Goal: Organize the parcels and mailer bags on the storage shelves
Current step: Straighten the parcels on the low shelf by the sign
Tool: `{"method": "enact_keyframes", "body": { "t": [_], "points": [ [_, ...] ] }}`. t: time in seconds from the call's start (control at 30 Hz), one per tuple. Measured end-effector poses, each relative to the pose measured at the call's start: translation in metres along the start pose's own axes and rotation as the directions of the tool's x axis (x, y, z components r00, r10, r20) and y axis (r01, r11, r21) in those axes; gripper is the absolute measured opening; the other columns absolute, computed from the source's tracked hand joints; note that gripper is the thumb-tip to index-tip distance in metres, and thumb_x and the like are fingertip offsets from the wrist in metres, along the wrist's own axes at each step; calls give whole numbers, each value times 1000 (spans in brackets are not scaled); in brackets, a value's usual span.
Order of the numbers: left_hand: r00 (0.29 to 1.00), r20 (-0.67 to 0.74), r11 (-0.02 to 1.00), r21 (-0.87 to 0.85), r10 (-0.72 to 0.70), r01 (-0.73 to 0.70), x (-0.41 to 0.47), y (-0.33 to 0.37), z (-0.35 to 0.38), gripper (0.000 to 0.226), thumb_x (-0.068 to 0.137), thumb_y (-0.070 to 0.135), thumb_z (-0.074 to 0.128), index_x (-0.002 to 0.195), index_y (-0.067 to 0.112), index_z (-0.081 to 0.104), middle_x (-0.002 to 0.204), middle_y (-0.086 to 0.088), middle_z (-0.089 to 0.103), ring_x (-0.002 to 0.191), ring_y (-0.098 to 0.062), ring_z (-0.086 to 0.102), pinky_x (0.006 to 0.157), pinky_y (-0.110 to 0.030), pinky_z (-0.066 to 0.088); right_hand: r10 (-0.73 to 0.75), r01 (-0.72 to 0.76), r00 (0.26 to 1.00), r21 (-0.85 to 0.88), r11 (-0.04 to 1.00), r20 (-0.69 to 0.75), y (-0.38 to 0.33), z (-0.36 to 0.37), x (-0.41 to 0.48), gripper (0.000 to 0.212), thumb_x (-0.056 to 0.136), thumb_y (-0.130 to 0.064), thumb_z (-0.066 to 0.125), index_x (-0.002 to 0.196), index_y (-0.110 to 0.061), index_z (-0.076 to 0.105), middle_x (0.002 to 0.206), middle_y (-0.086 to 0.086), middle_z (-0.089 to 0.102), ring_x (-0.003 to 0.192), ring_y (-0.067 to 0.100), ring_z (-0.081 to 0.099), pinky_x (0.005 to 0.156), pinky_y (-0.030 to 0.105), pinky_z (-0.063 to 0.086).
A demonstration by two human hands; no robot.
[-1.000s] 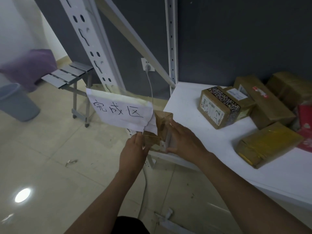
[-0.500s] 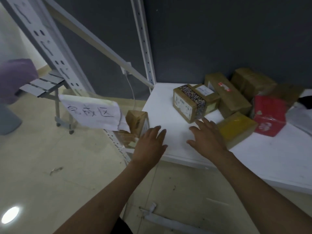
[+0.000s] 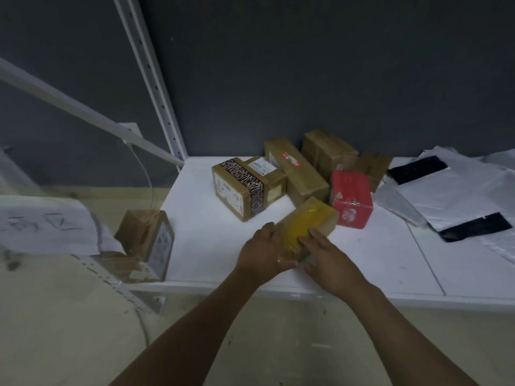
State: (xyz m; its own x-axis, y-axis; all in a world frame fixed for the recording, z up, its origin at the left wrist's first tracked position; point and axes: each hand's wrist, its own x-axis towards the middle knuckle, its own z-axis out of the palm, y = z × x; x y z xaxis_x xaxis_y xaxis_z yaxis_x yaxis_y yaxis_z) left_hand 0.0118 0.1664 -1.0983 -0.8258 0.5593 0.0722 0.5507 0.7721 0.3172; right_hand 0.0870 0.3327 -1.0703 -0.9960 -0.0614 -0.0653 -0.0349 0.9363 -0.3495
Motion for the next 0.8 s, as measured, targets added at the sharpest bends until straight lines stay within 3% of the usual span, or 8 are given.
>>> {"method": "enact_keyframes", "body": {
  "t": [0.17,0.3,0.37,0.43,0.5,0.53,0.67,0.8],
  "points": [
    [991,-95,984,-159,-94,78,4,-2,9,104,64,59,78,144,12,31,127,-8,45,109,-23,53,91,-26,47,-11,24,996,154,988,-84,11,4,3,50,95,-23,56,143,-24,41,157,-6,26,139,15,35,112,23,26],
    [982,-1,903,-393,-187,172,-11,-19,-8,112,66,51,81,150,18,15,137,-1,31,124,-16,39,98,-27,42,237,-97,914,389,916,-330,7,1,18,59,90,-34,64,142,-20,39,150,3,36,133,23,41,105,37,38],
    [984,19,852,-498,-178,164,-20,-31,-17,116,61,51,83,150,26,12,135,5,31,125,-14,38,100,-36,48,420,-122,848,653,748,-322,0,-3,26,77,82,-45,69,144,-24,29,146,3,35,128,23,43,100,42,44],
    [984,18,797,-583,-177,154,-28,-38,-26,113,60,44,85,148,29,16,133,6,31,124,-12,39,96,-31,50,520,-119,839,876,467,-163,-8,-4,34,92,75,-53,72,147,-28,21,146,2,37,128,23,44,102,46,45],
    [985,13,791,-595,-170,144,-35,-45,-33,107,62,38,85,146,27,20,133,7,31,124,-10,38,93,-22,46,511,-153,859,967,201,30,-19,-5,37,79,78,-47,73,141,-24,30,142,4,44,121,26,52,96,46,50],
    [987,6,807,-575,-161,135,-38,-48,-37,106,62,38,85,146,25,21,133,9,30,125,-9,37,93,-20,43,484,-147,873,979,139,62,-25,-7,36,66,82,-38,73,134,-23,37,137,3,48,116,25,56,92,43,53],
    [987,45,784,-603,-155,150,-45,-52,-56,94,63,50,81,140,29,32,132,10,41,119,-9,45,93,-24,46,357,-25,930,956,293,-85,-46,-11,35,73,78,-13,77,136,-33,36,120,-13,53,106,7,56,82,27,55],
    [983,-12,701,-703,-184,123,-47,-48,-63,63,62,55,76,118,42,50,110,27,60,105,2,60,82,-13,51,105,55,987,868,494,-122,-66,-7,33,86,71,-7,81,136,-39,33,129,-19,50,119,-1,48,86,9,45]
  ]
}}
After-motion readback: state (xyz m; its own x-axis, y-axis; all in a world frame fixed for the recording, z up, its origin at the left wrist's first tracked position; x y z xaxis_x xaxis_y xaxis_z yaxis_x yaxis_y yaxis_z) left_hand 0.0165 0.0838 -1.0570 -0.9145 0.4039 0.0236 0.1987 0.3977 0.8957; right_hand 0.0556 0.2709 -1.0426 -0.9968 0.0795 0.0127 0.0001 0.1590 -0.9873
